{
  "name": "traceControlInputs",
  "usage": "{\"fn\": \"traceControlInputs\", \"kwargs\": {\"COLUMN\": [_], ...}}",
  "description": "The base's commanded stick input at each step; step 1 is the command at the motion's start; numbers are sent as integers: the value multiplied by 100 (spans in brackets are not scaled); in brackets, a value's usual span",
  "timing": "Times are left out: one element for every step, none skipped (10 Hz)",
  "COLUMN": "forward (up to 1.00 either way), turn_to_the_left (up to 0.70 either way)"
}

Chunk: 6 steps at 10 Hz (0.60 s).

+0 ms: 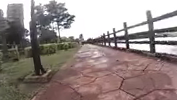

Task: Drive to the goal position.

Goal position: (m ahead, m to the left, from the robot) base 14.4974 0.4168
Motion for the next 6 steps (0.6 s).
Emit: {"fn": "traceControlInputs", "kwargs": {"forward": [85,85,85,85,85,85], "turn_to_the_left": [1,1,1,1,1,1]}}
